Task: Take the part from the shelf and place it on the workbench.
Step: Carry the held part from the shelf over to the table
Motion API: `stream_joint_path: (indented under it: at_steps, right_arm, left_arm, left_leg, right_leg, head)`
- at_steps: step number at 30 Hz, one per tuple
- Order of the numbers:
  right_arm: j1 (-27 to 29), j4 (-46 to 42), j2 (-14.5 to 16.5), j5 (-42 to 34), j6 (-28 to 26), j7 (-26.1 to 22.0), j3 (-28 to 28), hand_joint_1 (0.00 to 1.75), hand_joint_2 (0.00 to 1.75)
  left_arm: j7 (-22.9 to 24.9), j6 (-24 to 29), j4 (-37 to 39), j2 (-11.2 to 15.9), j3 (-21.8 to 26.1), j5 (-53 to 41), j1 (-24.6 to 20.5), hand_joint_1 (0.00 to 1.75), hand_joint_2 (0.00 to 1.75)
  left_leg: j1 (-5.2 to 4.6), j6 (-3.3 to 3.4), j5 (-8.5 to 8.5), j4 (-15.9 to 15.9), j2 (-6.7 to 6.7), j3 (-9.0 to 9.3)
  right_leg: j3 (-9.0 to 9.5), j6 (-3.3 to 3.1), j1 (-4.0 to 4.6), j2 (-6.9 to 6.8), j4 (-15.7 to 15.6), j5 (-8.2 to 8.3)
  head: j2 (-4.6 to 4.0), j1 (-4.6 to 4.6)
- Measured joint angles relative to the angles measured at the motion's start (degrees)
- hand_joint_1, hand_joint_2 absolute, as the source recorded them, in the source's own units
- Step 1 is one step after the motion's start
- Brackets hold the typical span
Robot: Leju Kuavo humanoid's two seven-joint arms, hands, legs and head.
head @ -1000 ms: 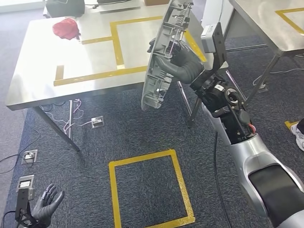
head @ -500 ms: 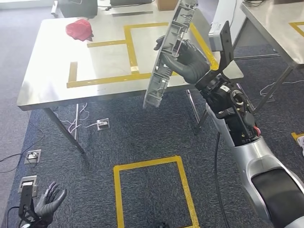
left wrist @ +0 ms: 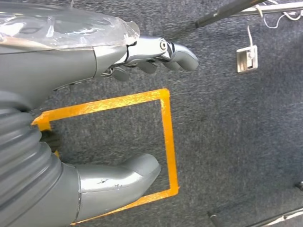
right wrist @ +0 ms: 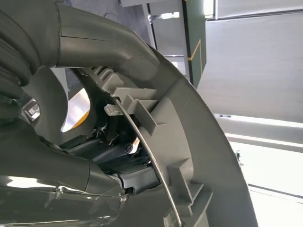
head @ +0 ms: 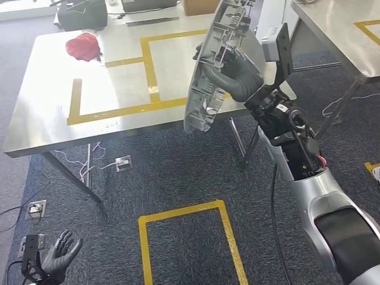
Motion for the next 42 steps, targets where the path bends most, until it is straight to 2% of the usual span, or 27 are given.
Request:
stream_joint_path:
  at_steps: [2, 3, 4, 5, 6, 8, 9, 10, 13, 14, 15, 16, 18, 19, 20, 23, 25, 26, 28, 29, 30, 31, 33, 35, 39, 40, 42]
  right_arm:
    - [0.1, 0.0, 0.0, 0.0, 0.0, 0.0, 0.0, 1.75, 1.75]
    - [0.1, -0.1, 0.0, 0.0, 0.0, 0.0, 0.0, 1.75, 1.75]
    - [0.0, -0.2, 0.0, 0.0, 0.0, -0.1, -0.1, 1.75, 1.75]
    - [0.0, -0.3, 0.0, 0.1, -0.1, -0.1, -0.1, 1.75, 1.75]
    - [0.1, -0.5, 0.0, 0.1, -0.2, 0.0, -0.2, 1.75, 1.75]
    - [0.3, -0.9, -0.1, 0.2, -0.3, 0.1, -0.3, 1.75, 1.75]
    - [0.3, -1.1, -0.1, 0.3, -0.4, 0.2, -0.3, 1.75, 1.75]
    - [0.3, -1.3, -0.2, 0.4, -0.4, 0.2, -0.3, 1.75, 1.75]
    - [0.6, -1.6, -0.4, 0.7, -0.4, 0.3, -0.4, 1.75, 1.75]
    - [0.8, -1.6, -0.4, 0.7, -0.4, 0.4, -0.4, 1.75, 1.75]
    - [1.0, -1.7, -0.4, 0.7, -0.4, 0.5, -0.4, 1.75, 1.75]
    - [1.2, -1.7, -0.4, 0.7, -0.5, 0.6, -0.4, 1.75, 1.75]
    - [1.3, -2.0, -0.5, 0.7, -0.5, 0.7, -0.4, 1.75, 1.75]
    - [1.1, -2.1, -0.5, 0.7, -0.5, 0.7, -0.4, 1.75, 1.75]
    - [1.0, -2.2, -0.5, 0.7, -0.6, 0.7, -0.4, 1.75, 1.75]
    - [0.8, -2.5, -0.5, 0.7, -0.6, 0.6, -0.5, 1.75, 1.75]
    - [0.7, -2.7, -0.5, 0.7, -0.6, 0.6, -0.5, 1.75, 1.75]
    - [0.6, -2.7, -0.5, 0.7, -0.6, 0.6, -0.5, 1.75, 1.75]
    - [0.5, -2.9, -0.5, 0.7, -0.6, 1.0, -0.7, 1.75, 1.75]
    - [0.5, -3.0, -0.6, 0.7, -0.7, 1.3, -0.7, 1.75, 1.75]
    - [0.6, -3.1, -0.7, 0.6, -0.7, 1.8, -0.8, 1.75, 1.75]
    - [0.6, -3.2, -0.8, 0.4, -0.7, 2.2, -0.9, 1.75, 1.75]
    - [0.6, -3.5, -1.0, -0.1, -0.8, 2.8, -1.1, 1.75, 1.75]
    - [0.4, -3.8, -1.2, -0.3, -0.8, 3.0, -1.2, 1.75, 1.75]
    - [0.3, -4.0, -1.6, -0.2, -1.0, 2.7, -1.3, 1.75, 1.75]
    - [0.2, -4.0, -1.7, -0.2, -1.1, 2.6, -1.3, 1.75, 1.75]
    - [0.1, -4.0, -1.9, -0.1, -1.1, 2.4, -1.4, 1.75, 1.75]
  left_arm:
    - [0.0, 0.1, 0.0, 0.1, 0.0, 0.0, 0.0, 0.0, 1.75]
    - [-0.1, 0.1, 0.0, 0.1, 0.0, 0.0, 0.0, 0.0, 1.75]
    - [-0.2, 0.1, 0.0, 0.1, 0.0, 0.0, 0.0, 0.0, 1.75]
    - [-0.3, 0.1, 0.0, 0.2, 0.0, 0.0, 0.0, 0.0, 1.75]
    - [-0.4, 0.1, 0.0, 0.2, 0.0, 0.0, 0.1, 0.0, 1.75]
    - [-0.6, 0.1, 0.0, 0.2, 0.0, 0.1, 0.4, 0.0, 1.75]
    - [-0.7, 0.1, 0.0, 0.3, 0.0, 0.2, 0.4, 0.0, 1.75]
    - [-0.8, 0.1, 0.0, 0.3, 0.0, 0.2, 0.4, 0.0, 1.75]
    - [-1.1, 0.1, 0.0, 0.3, 0.0, 0.4, 0.8, 0.0, 1.75]
    - [-1.2, 0.1, 0.0, 0.3, 0.0, 0.4, 1.1, 0.0, 1.75]
    - [-1.3, 0.1, 0.0, 0.3, 0.0, 0.4, 1.3, 0.0, 1.75]
    - [-1.4, 0.1, 0.0, 0.3, 0.0, 0.4, 1.5, 0.0, 1.75]
    - [-1.6, 0.1, 0.0, 0.3, 0.0, 0.5, 1.6, 0.0, 1.75]
    - [-1.6, 0.1, 0.0, 0.3, 0.0, 0.5, 1.6, 0.0, 1.75]
    - [-1.7, 0.1, 0.0, 0.3, 0.0, 0.5, 1.6, 0.0, 1.75]
    - [-1.6, 0.1, 0.0, 0.3, 0.0, 0.4, 1.6, 0.0, 1.75]
    - [-1.6, 0.2, 0.0, 0.4, 0.0, 0.4, 1.3, 0.0, 1.75]
    - [-1.5, 0.3, 0.0, 0.4, 0.0, 0.3, 1.2, 0.0, 1.75]
    - [-1.1, 0.3, 0.0, 0.3, 0.0, 0.1, 1.0, 0.0, 1.75]
    - [-0.9, 0.3, 0.0, 0.3, 0.0, 0.0, 1.0, 0.0, 1.75]
    - [-0.7, 0.4, 0.0, 0.2, -0.1, -0.1, 1.0, 0.0, 1.75]
    - [-0.5, 0.4, 0.0, 0.2, -0.1, -0.2, 0.9, 0.0, 1.75]
    - [-0.4, 0.4, 0.0, 0.2, -0.1, -0.2, 0.7, 0.0, 1.75]
    - [-0.3, 0.4, 0.0, 0.2, -0.1, -0.2, 0.3, 0.0, 1.75]
    - [-0.3, 0.3, 0.0, 0.1, -0.1, -0.2, 0.0, 0.0, 1.75]
    - [-0.3, 0.3, 0.0, 0.1, -0.1, -0.2, -0.2, 0.0, 1.75]
    - [-0.2, 0.3, 0.0, 0.0, -0.2, -0.2, -0.5, 0.0, 1.75]
  left_leg:
    - [0.06, 0.35, 5.84, -8.0, 0.05, 2.28]
    - [-0.07, 0.55, 7.77, -12.2, 0.1, 3.83]
    - [-0.21, 0.84, 8.73, -15.2, 0.14, 5.01]
    - [-0.35, 1.15, 8.86, -16.9, 0.13, 5.67]
    - [-0.48, 1.48, 8.17, -17.2, 0.12, 5.98]
    - [-0.42, 2.19, 8.08, -17.4, 0.05, 6.68]
    - [-0.38, 2.53, 7.87, -17.5, 0.04, 7.17]
    - [-0.37, 2.84, 7.66, -17.5, 0.0, 7.65]
    - [-0.48, 3.36, 6.68, -17.5, -0.06, 8.77]
    - [-0.51, 3.36, 6.26, -17.5, -0.11, 9.26]
    - [-0.53, 3.31, 5.81, -17.5, -0.18, 9.89]
    - [-0.55, 3.24, 5.32, -17.5, -0.25, 10.64]
    - [-0.62, 2.99, 4.29, -17.5, -0.36, 12.13]
    - [-0.69, 2.79, 3.88, -17.4, -0.44, 12.52]
    - [-0.74, 2.49, 3.54, -17.4, -0.48, 12.76]
    - [-0.83, 1.45, 3.0, -16.7, -0.42, 13.07]
    - [-0.71, 0.79, 1.64, -13.7, -0.22, 11.72]
    - [-0.56, 0.49, 0.39, -10.4, -0.14, 9.82]
    - [-0.32, -0.01, -2.2, -2.5, -0.11, 4.6]
    - [-0.19, -0.13, -2.59, -0.1, -0.09, 2.46]
    - [-0.07, -0.18, -1.8, 0.1, -0.08, 1.39]
    - [0.03, -0.1, 0.24, -2.0, -0.06, 1.54]
    - [0.1, 0.16, 6.04, -10.3, 0.05, 4.09]
    - [-0.18, 0.76, 8.22, -16.5, 0.18, 6.22]
    - [-0.24, 2.33, 7.45, -17.9, 0.11, 7.6]
    - [-0.22, 2.66, 7.26, -18.0, 0.09, 8.06]
    - [-0.24, 3.12, 6.72, -18.0, 0.0, 8.82]
  right_leg:
    - [1.11, 0.27, 0.0, 0.08, 0.0, -0.88]
    - [1.56, 0.53, 0.06, 0.12, 0.0, -1.32]
    - [1.8, 0.86, 0.13, 0.16, 0.0, -1.73]
    - [1.99, 1.22, 0.2, 0.2, 0.1, -2.04]
    - [2.15, 1.59, 0.3, 0.25, 0.2, -2.25]
    - [2.37, 2.26, 0.22, 0.18, 0.6, -2.83]
    - [1.83, 2.52, 0.17, 0.08, 2.0, -3.48]
    - [0.55, 2.73, 0.08, -0.01, 4.7, -4.53]
    - [-6.35, 3.02, 0.07, -0.13, 16.7, -8.76]
    - [-7.93, 3.02, 0.07, -0.13, 18.6, -9.16]
    - [-8.45, 2.93, 0.06, -0.14, 18.1, -8.29]
    - [-7.93, 2.71, 0.08, -0.14, 15.5, -6.13]
    - [-5.51, 2.1, 0.29, -0.12, 7.2, -0.36]
    - [-4.4, 1.77, 0.49, -0.17, 3.7, 1.07]
    - [-3.56, 1.46, 0.68, -0.2, 1.6, 1.82]
    - [-1.99, 0.44, 0.69, -0.27, -0.1, 1.44]
    - [-1.11, -0.1, 0.42, -0.25, -0.4, 1.31]
    - [-0.84, -0.25, 0.37, -0.24, -0.6, 1.19]
    - [-0.53, -0.42, 0.35, -0.16, -0.6, 0.72]
    - [-0.27, -0.41, 0.34, -0.1, -0.5, 0.39]
    - [0.12, -0.33, 0.31, -0.04, -0.5, 0.02]
    - [0.64, -0.22, 0.27, 0.01, -0.5, -0.4]
    - [1.73, 0.18, 0.19, 0.05, -0.5, -1.32]
    - [2.09, 0.8, 0.24, 0.19, -0.5, -2.04]
    - [2.07, 2.16, 0.26, 0.16, 0.6, -3.21]
    - [1.24, 2.39, 0.17, 0.05, 2.4, -4.04]
    - [-2.83, 2.65, 0.06, -0.1, 10.0, -6.62]
  head:
    - [0.0, -0.34]
    - [0.0, -0.52]
    - [0.0, -0.68]
    - [0.0, -0.74]
    - [0.0, -0.75]
    - [0.0, -0.45]
    - [0.0, -0.26]
    - [0.0, -0.03]
    - [0.0, 0.67]
    - [0.0, 0.88]
    - [0.0, 1.1]
    - [0.0, 1.35]
    - [0.0, 1.81]
    - [0.0, 1.94]
    - [0.0, 1.99]
    - [0.0, 1.92]
    - [0.0, 1.61]
    - [0.0, 1.3]
    - [0.0, 0.62]
    - [0.0, 0.36]
    - [0.0, 0.19]
    - [0.0, 0.04]
    - [0.0, -0.28]
    - [0.0, -0.69]
    - [0.0, -0.49]
    - [0.0, -0.28]
    - [0.0, 0.16]
